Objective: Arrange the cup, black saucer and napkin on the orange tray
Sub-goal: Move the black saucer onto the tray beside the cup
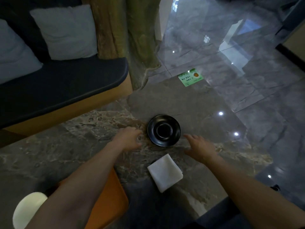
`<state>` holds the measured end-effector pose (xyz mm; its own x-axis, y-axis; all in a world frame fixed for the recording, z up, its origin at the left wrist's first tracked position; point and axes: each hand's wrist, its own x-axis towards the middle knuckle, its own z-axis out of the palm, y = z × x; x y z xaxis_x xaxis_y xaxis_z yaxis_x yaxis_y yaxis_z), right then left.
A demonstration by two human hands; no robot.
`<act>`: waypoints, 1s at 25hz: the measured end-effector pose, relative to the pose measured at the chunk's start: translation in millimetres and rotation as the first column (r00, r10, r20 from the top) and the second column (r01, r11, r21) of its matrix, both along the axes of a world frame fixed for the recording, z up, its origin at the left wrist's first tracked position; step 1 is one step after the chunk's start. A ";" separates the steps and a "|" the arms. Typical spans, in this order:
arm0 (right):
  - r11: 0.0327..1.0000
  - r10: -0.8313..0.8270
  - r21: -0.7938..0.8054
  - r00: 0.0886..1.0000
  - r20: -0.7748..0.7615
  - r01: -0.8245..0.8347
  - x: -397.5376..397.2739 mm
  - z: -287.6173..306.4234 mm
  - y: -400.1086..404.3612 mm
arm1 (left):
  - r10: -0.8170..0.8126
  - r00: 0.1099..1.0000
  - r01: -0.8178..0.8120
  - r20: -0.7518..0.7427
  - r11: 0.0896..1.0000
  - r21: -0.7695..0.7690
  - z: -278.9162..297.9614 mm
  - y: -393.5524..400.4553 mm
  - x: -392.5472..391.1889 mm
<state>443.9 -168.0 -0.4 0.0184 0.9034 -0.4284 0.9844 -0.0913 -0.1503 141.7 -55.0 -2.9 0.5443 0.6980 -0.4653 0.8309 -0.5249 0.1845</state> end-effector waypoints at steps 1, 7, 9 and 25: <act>1.000 0.001 -0.009 1.000 -0.007 -0.001 2.1 -2.7 8.5 | 0.011 1.000 -0.011 0.002 1.000 0.015 -2.1 2.3 5.9; 0.998 0.037 -0.049 0.995 -0.096 -0.042 5.2 -18.9 45.9 | 0.145 0.985 -0.144 0.095 0.989 -0.018 -19.7 5.9 33.0; 0.998 0.042 -0.035 0.992 -0.118 -0.046 1.9 -23.9 49.7 | 0.174 0.975 -0.172 0.135 0.985 -0.031 -25.1 3.9 38.3; 0.998 0.058 0.046 0.982 -0.179 -0.051 -9.4 -55.5 45.4 | 0.263 0.946 -0.266 0.191 0.964 -0.012 -52.0 -13.6 50.3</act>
<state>434.5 -122.5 -55.9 -0.1053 0.9176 -0.3832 0.9443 -0.0285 -0.3278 192.0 -68.7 -54.9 0.4162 0.8344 -0.3614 0.8908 -0.2943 0.3463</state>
